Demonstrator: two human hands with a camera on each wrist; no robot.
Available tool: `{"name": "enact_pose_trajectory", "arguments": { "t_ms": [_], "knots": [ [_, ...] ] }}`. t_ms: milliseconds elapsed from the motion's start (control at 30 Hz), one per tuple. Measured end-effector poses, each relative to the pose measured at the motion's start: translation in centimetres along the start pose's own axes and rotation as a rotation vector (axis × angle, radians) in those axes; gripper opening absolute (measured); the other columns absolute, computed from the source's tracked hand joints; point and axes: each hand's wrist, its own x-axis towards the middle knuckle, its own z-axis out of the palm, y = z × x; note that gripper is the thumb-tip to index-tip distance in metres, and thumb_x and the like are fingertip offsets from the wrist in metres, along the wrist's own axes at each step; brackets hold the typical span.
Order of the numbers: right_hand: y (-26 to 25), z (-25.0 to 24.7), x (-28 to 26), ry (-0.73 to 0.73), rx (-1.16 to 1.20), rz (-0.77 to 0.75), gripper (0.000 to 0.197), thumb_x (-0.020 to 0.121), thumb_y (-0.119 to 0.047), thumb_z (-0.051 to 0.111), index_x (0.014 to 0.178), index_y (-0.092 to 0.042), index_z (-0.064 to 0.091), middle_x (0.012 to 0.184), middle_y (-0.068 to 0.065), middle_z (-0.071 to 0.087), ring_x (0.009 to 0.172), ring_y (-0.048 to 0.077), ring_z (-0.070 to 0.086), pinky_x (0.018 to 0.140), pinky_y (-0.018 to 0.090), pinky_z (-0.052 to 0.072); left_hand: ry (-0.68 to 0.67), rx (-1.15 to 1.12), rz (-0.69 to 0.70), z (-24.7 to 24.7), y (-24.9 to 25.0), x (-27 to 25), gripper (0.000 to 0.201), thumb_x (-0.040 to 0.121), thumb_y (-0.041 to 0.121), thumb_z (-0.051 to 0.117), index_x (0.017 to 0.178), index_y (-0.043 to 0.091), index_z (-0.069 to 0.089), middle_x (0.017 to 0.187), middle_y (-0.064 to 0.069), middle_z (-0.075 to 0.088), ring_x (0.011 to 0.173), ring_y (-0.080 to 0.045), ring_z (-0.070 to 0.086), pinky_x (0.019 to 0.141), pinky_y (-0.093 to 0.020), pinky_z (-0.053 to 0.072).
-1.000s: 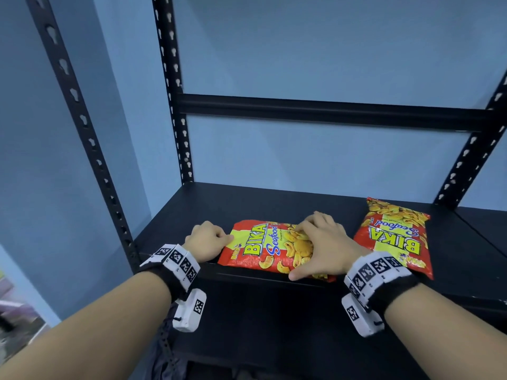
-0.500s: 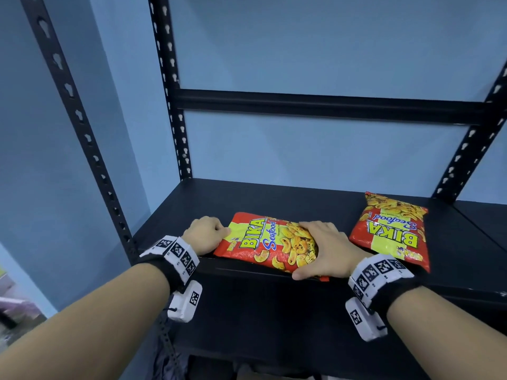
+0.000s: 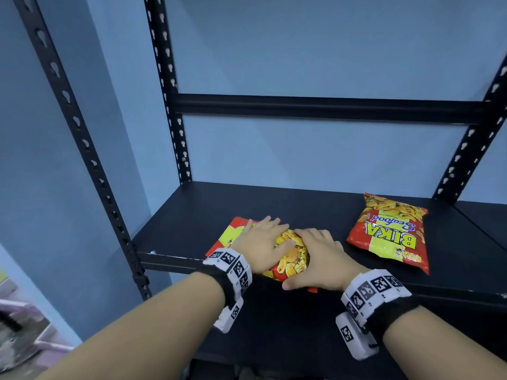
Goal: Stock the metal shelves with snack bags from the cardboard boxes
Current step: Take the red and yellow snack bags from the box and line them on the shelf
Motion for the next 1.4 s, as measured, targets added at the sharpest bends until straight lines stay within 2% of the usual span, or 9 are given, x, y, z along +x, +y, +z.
{"name": "enact_pose_trajectory", "arguments": {
  "t_ms": [333,633,833,933,1000,1100,1267,1333,1400],
  "knots": [
    [-0.3,-0.1,-0.8,0.036,0.028,-0.001,0.126,0.057,-0.082,0.071,0.159,-0.037,0.012,0.158,-0.019,0.021,0.146,0.006,0.013,0.115,0.046,0.021,0.062,-0.099,-0.114,1.2,-3.8,-0.3,0.086,0.098,0.075,0.019,0.161,0.018,0.027,0.168,0.001,0.027,0.156,-0.014,0.018,0.127,-0.037,0.014],
    [-0.6,-0.7,-0.9,0.021,-0.018,0.021,0.122,0.061,-0.085,0.066,0.159,-0.039,0.011,0.161,-0.020,0.019,0.147,0.006,0.013,0.117,0.049,0.020,-0.080,-0.147,-0.287,0.7,-6.5,-1.1,0.089,0.096,0.076,0.004,0.164,0.020,0.013,0.172,0.007,0.010,0.157,-0.007,0.003,0.127,-0.049,-0.008],
    [-0.6,-0.5,-1.5,-0.013,-0.148,0.049,0.126,0.062,-0.105,0.036,0.163,-0.034,0.007,0.166,-0.012,0.019,0.151,0.014,0.015,0.118,0.051,0.022,-0.164,-0.178,-0.347,-0.7,-7.1,-1.1,0.091,0.095,0.078,0.005,0.165,0.020,0.006,0.172,0.000,0.002,0.158,-0.015,-0.001,0.127,-0.053,-0.005],
    [-0.9,0.0,-1.7,-0.016,-0.218,0.132,0.127,0.064,-0.105,0.011,0.164,-0.027,0.006,0.166,-0.005,0.023,0.149,0.022,0.019,0.116,0.053,0.025,0.050,-0.246,-0.338,-0.9,-7.3,-2.0,0.093,0.094,0.080,0.025,0.164,0.021,0.010,0.171,-0.004,0.010,0.158,-0.019,0.006,0.126,-0.054,0.004],
    [-1.3,0.2,-1.7,0.016,-0.231,0.190,0.120,0.071,-0.099,0.003,0.164,-0.024,0.009,0.163,0.000,0.030,0.147,0.025,0.023,0.114,0.053,0.026,0.287,-0.243,-0.283,-0.8,-7.1,-3.0,0.088,0.092,0.076,0.041,0.157,0.018,0.029,0.162,-0.005,0.031,0.151,-0.022,0.026,0.123,-0.052,0.022],
    [-2.1,0.5,-1.6,0.089,-0.266,0.220,0.104,0.085,-0.089,0.007,0.161,-0.020,0.024,0.151,0.003,0.044,0.140,0.026,0.034,0.109,0.050,0.032,0.412,-0.137,-0.320,-0.5,-6.4,-4.3,0.067,0.086,0.078,0.050,0.122,0.022,0.055,0.125,0.002,0.053,0.122,-0.021,0.050,0.101,-0.045,0.045],
    [-2.4,0.5,-1.3,0.224,-0.081,0.226,0.065,0.095,-0.075,0.035,0.130,-0.024,0.056,0.121,-0.001,0.062,0.116,0.022,0.057,0.095,0.044,0.048,0.087,-0.141,-0.365,-0.6,-6.0,-4.0,0.065,0.083,0.090,0.035,0.086,0.034,0.067,0.098,0.009,0.062,0.108,-0.019,0.054,0.094,-0.047,0.045],
    [-2.3,-0.2,-1.1,0.177,0.155,0.296,0.056,0.093,-0.071,0.050,0.116,-0.021,0.060,0.107,-0.003,0.066,0.098,0.016,0.064,0.085,0.038,0.054,0.032,-0.263,-0.323,-1.0,-6.2,-3.5,0.067,0.080,0.092,0.038,0.078,0.032,0.068,0.081,0.011,0.066,0.094,-0.018,0.062,0.089,-0.045,0.051],
    [-2.1,-1.0,-0.7,0.103,0.345,0.361,0.049,0.090,-0.064,0.063,0.100,-0.017,0.063,0.092,-0.003,0.069,0.080,0.011,0.065,0.070,0.032,0.053,-0.050,-0.414,-0.295,-1.7,-6.0,-3.1,0.061,0.084,0.083,0.051,0.089,0.025,0.071,0.084,0.007,0.071,0.086,-0.014,0.066,0.083,-0.036,0.054]
  ]
}}
